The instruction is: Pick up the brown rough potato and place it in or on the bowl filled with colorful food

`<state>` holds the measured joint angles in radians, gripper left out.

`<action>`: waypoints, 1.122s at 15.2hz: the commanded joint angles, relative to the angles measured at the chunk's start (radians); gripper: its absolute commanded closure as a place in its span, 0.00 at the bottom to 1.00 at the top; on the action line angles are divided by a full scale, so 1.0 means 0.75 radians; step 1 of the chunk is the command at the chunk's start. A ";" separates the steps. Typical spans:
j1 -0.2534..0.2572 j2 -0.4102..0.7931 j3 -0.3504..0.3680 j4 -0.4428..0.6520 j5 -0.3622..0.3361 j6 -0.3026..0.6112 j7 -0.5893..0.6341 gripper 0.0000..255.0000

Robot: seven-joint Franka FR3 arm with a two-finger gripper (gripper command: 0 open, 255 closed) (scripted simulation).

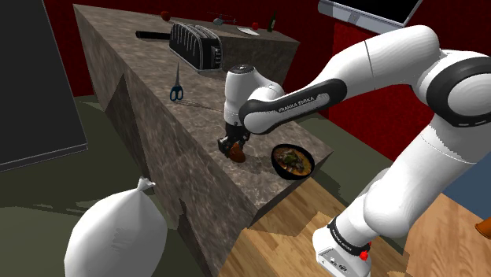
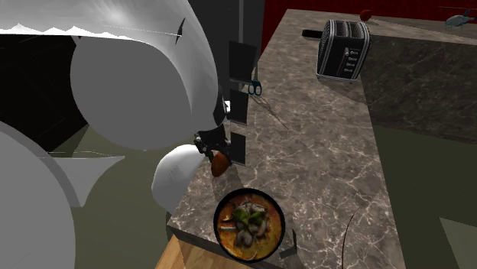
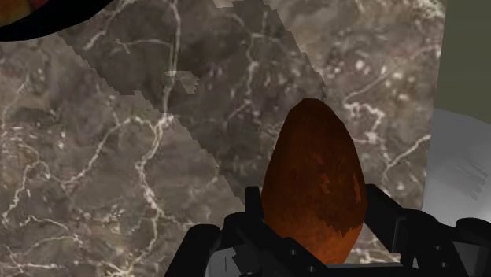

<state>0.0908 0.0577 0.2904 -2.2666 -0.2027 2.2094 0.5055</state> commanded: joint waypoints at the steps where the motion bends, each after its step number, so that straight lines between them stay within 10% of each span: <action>1: 0.000 0.000 0.000 0.000 0.000 0.000 0.000 1.00; 17: 0.000 -0.155 0.001 0.131 0.080 -0.271 -0.085 1.00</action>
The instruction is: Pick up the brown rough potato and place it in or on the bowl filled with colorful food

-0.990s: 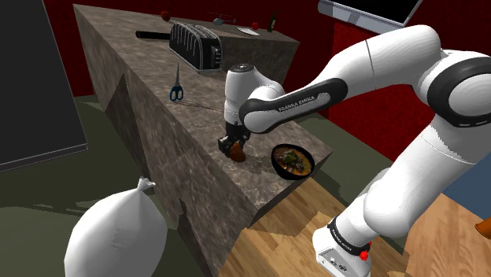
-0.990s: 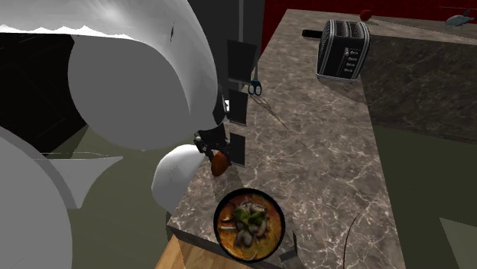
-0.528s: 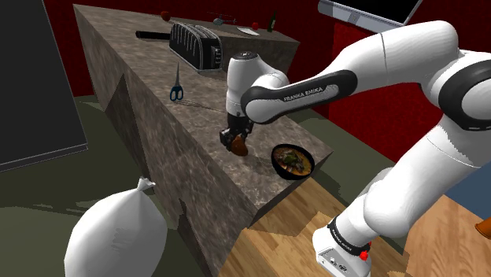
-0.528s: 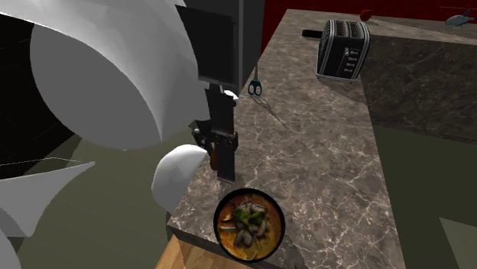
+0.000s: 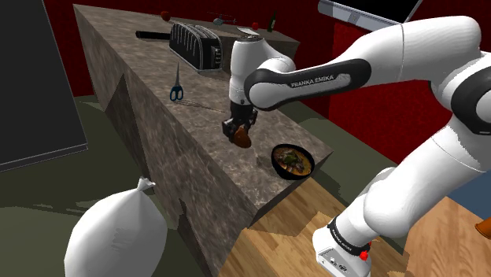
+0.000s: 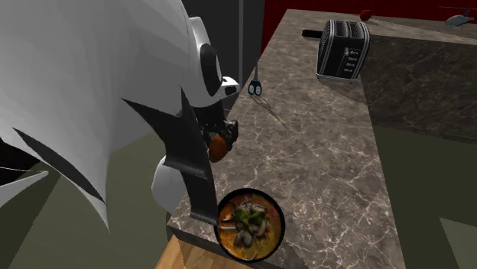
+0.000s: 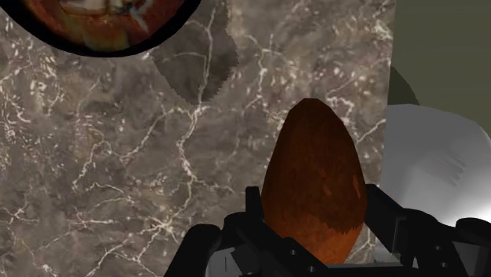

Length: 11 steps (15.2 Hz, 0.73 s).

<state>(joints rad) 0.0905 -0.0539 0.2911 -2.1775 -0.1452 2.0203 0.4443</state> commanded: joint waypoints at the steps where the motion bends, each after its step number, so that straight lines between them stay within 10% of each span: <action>1: 0.001 -0.014 0.000 0.023 0.007 -0.036 -0.008 1.00; 11: 0.001 -0.070 -0.004 0.145 0.032 -0.209 -0.044 1.00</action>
<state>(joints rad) 0.0910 -0.1005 0.2885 -2.0772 -0.1236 1.8776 0.4141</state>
